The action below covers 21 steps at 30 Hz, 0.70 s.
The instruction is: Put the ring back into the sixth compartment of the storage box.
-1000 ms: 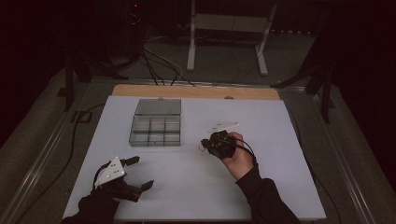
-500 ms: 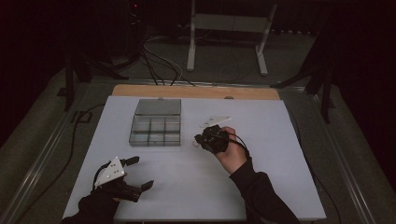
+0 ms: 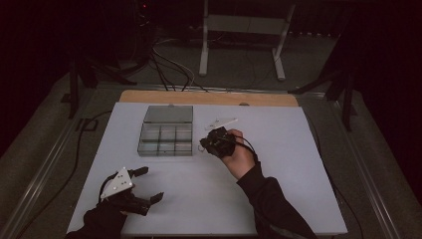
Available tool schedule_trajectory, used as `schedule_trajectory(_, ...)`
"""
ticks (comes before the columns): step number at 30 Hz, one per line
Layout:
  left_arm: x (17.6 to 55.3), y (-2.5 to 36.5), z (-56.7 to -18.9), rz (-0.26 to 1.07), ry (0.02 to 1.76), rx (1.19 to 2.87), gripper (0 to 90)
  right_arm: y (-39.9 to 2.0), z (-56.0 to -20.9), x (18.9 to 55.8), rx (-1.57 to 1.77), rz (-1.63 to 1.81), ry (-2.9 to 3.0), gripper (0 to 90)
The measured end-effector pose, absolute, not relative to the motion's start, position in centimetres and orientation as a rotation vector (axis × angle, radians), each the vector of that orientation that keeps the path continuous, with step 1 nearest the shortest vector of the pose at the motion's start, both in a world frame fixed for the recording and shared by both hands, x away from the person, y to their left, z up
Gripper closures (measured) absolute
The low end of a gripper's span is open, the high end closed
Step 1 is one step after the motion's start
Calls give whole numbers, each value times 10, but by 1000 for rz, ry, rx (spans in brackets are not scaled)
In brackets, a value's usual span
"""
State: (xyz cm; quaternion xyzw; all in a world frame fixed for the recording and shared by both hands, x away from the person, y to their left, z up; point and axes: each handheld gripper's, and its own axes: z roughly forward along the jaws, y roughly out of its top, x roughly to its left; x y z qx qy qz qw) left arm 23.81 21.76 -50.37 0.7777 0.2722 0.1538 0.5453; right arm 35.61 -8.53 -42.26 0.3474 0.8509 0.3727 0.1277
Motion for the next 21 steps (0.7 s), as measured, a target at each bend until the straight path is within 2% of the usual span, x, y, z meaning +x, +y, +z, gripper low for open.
schedule_trajectory(21, 238, 218, -504, 367, 640, 1849, 7, -49, -424, 380, 973, 1095, 2503, 875)
